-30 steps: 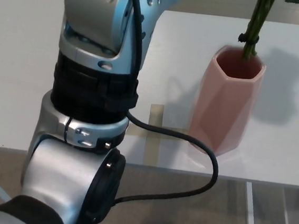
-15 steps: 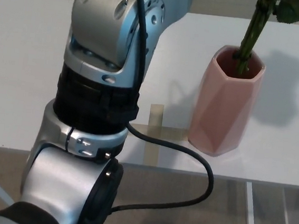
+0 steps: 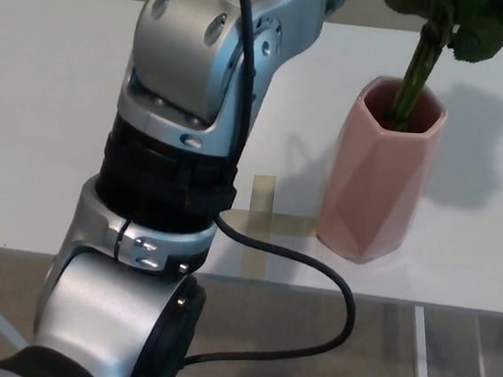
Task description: Use the left hand to pick up the rose and then lift and insert it into the pink vase.
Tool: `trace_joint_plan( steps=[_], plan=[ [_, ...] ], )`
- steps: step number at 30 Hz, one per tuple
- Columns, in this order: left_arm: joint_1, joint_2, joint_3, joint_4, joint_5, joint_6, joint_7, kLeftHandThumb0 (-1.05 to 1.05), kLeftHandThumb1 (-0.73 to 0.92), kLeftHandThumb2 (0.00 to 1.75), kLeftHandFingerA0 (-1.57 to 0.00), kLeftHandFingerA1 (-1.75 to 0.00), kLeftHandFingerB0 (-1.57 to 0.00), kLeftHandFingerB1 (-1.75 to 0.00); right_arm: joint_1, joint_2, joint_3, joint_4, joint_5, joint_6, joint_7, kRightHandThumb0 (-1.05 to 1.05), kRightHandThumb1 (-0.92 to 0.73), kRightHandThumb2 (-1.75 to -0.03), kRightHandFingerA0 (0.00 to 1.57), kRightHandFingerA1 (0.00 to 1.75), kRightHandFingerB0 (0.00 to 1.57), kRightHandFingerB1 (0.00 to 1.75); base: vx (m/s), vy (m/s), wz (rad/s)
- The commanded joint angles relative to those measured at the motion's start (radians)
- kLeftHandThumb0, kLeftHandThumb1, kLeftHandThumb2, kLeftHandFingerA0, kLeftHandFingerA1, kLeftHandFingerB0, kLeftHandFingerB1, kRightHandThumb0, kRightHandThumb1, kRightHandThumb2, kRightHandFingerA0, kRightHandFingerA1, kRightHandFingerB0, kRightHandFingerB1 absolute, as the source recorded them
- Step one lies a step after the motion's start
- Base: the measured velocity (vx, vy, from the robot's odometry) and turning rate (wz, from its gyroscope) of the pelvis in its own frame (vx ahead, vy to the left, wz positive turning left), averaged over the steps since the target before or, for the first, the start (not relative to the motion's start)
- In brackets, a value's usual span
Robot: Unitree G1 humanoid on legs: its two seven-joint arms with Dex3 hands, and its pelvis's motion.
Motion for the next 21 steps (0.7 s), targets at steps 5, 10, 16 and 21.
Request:
trace_joint_plan(
  steps=[5,10,16,21],
  plan=[
    [0.001,0.016,-0.02,0.034,0.026,-0.072,0.002,-0.17,0.82,0.68,-0.94,-1.45,-0.83,-0.83,-0.002,-0.003,-0.014,0.001,0.018,0.015,0.012,-0.28,-0.56,-0.56,0.68,0.49,0.63,0.45,0.0,0.0,0.0],
    [0.013,0.013,-0.027,0.046,0.033,-0.086,0.006,-0.17,0.82,0.67,-0.94,-1.44,-0.84,-0.81,0.003,-0.005,-0.013,-0.001,0.013,0.01,0.012,-0.28,-0.56,-0.56,0.68,0.49,0.63,0.45,0.0,0.0,0.0],
    [0.041,0.013,-0.035,0.05,0.039,-0.101,0.002,-0.18,0.82,0.68,-0.93,-1.45,-0.84,-0.83,-0.001,-0.004,-0.017,-0.001,0.018,0.009,0.023,-0.28,-0.56,-0.56,0.67,0.49,0.62,0.45,0.0,0.0,0.0],
    [0.063,0.01,-0.039,0.043,0.043,-0.106,0.001,-0.17,0.84,0.64,-0.91,-1.45,-0.79,-0.9,-0.003,-0.006,-0.02,0.001,0.017,0.01,0.03,-0.26,-0.56,-0.56,0.66,0.49,0.62,0.45,0.0,0.0,0.0]
  ],
)
